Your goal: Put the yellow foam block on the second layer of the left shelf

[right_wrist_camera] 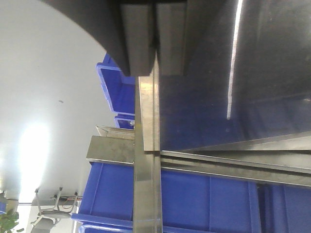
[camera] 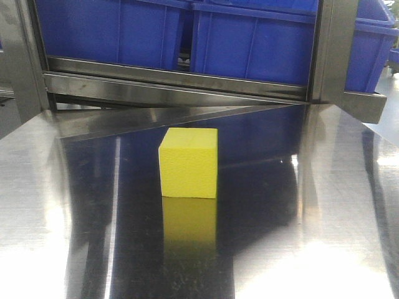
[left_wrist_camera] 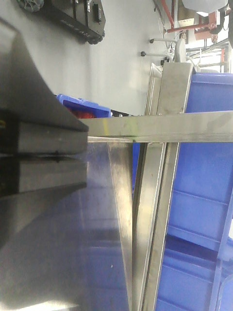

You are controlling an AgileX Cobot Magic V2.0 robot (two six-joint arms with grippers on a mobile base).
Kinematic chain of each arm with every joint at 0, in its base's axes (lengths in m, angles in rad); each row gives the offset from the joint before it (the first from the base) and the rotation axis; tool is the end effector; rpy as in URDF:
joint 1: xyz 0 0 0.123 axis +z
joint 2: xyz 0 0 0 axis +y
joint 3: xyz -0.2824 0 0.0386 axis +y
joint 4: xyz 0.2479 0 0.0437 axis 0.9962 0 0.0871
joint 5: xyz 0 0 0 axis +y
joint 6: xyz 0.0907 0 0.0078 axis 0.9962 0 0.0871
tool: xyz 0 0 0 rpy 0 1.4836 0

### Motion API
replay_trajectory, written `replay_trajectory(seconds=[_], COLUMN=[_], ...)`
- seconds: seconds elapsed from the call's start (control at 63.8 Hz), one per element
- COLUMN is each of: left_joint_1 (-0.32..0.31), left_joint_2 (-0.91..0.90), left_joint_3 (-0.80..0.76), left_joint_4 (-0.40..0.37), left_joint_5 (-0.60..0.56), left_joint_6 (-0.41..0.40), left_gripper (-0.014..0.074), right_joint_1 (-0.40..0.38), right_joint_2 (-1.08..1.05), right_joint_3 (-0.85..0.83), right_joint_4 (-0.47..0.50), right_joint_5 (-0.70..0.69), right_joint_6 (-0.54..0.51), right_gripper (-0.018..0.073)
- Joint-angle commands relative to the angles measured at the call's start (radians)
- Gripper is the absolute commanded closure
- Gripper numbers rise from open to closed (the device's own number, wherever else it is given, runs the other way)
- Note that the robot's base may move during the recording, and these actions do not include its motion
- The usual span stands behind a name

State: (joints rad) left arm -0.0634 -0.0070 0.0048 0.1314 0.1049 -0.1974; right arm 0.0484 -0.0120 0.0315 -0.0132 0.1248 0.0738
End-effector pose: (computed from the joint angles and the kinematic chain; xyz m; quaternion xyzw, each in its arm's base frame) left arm 0.0561 -0.0023 0.2024 -0.0060 0.7122 -0.0408 0.7007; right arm 0.0567 0.0026 0.1917 0.0050 0.7270 0.0368 0.6856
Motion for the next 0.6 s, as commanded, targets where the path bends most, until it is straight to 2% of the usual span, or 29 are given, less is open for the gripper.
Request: replay_trajectory(seconds=[0.0,0.282,0.455,0.58], left_joint_1=[0.000,0.000,0.000,0.000], left_joint_2=[-0.013,-0.013,-0.013,-0.013], left_joint_3=[0.028,0.028,0.028,0.028], left_joint_4=[-0.007,-0.007,-0.007,-0.007], left_joint_5=[-0.083,-0.083,-0.083,-0.083], left_joint_6=[-0.004,-0.004,-0.004,-0.004], left_gripper=[0.0460,0.0460,0.0460,0.0460], right_joint_1=[-0.005,-0.005,-0.004,-0.004], right_joint_2=[-0.010,-0.010,0.011,0.113], right_joint_3=[-0.023,-0.065,-0.228,-0.363], right_joint_4=[-0.027,-0.031,-0.031,-0.027], right_joint_5=[-0.091,-0.087,0.020,0.108], right_joint_6=[-0.008,-0.008,-0.008,-0.008], right_gripper=[0.0501,0.0501,0.0501,0.0501])
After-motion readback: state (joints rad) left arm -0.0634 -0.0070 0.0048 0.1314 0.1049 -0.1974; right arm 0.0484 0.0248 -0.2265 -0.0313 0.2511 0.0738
